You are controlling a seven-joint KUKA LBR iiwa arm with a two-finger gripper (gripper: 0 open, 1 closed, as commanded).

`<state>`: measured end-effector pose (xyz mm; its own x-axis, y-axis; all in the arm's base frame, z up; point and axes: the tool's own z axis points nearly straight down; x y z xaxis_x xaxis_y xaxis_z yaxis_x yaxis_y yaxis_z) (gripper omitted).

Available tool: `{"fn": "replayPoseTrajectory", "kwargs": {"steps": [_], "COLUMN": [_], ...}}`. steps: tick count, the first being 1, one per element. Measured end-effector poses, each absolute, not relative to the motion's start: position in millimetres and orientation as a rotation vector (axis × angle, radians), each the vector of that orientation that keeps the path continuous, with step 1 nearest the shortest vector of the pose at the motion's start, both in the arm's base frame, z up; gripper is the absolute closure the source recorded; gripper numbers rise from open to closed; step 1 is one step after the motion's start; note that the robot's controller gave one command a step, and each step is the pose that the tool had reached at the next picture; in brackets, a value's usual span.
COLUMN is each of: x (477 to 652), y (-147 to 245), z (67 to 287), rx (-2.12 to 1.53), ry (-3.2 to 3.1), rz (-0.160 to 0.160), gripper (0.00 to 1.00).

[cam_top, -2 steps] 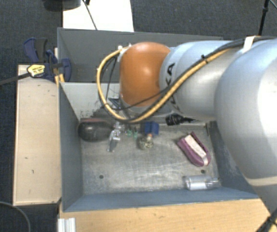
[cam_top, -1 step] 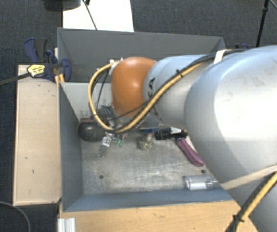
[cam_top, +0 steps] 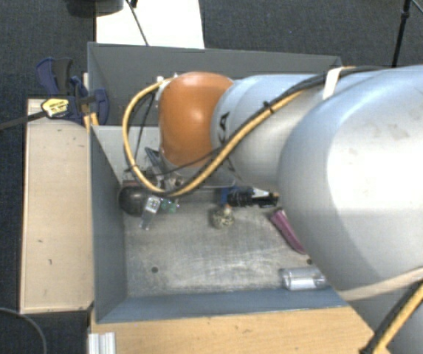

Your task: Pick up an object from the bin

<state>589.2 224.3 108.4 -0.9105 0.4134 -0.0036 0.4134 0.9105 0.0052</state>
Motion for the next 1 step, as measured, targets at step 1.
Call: {"fn": "replayPoseTrajectory", "kwargs": {"steps": [1], "x": [591.3], "y": [219.8], "z": [84.4], "rx": [0.655], "ry": [3.077], "rz": [-0.003], "gripper": [0.00]}}
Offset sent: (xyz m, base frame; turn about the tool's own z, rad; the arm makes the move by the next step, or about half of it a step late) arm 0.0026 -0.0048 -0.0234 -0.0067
